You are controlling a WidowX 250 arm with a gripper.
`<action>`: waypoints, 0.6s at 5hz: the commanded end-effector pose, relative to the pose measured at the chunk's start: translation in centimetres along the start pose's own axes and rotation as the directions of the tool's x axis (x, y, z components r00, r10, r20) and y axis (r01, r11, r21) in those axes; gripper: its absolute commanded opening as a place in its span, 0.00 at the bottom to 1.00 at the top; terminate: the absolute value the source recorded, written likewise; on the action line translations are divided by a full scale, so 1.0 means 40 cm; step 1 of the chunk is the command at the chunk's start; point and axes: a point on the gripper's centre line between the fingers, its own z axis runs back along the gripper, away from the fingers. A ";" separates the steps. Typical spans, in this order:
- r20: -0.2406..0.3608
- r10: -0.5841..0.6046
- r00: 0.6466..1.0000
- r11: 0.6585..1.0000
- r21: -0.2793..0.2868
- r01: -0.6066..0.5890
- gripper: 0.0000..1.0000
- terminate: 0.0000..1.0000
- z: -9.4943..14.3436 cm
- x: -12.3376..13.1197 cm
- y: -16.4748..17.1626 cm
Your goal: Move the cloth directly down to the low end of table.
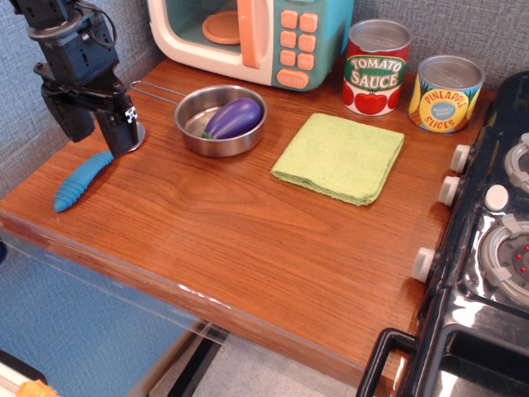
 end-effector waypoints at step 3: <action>0.052 -0.126 0.991 0.992 -0.005 0.127 1.00 0.00 -0.005 0.065 -0.170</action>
